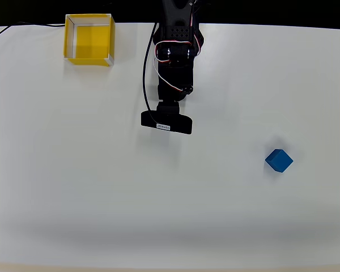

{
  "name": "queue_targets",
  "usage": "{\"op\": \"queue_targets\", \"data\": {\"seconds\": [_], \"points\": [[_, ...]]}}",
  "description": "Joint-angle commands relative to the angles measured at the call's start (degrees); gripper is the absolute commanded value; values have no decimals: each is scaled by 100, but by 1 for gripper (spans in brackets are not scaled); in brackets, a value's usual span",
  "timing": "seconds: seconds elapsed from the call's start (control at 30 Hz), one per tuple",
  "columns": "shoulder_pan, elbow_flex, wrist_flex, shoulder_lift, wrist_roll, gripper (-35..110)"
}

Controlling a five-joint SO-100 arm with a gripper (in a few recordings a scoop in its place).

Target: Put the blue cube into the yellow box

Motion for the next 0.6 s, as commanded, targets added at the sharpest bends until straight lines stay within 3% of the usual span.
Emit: {"op": "queue_targets", "data": {"seconds": [0.0, 0.57], "points": [[-158, 149, 70, 141, 158, 0], [-176, 149, 79, 141, -26, 0]]}}
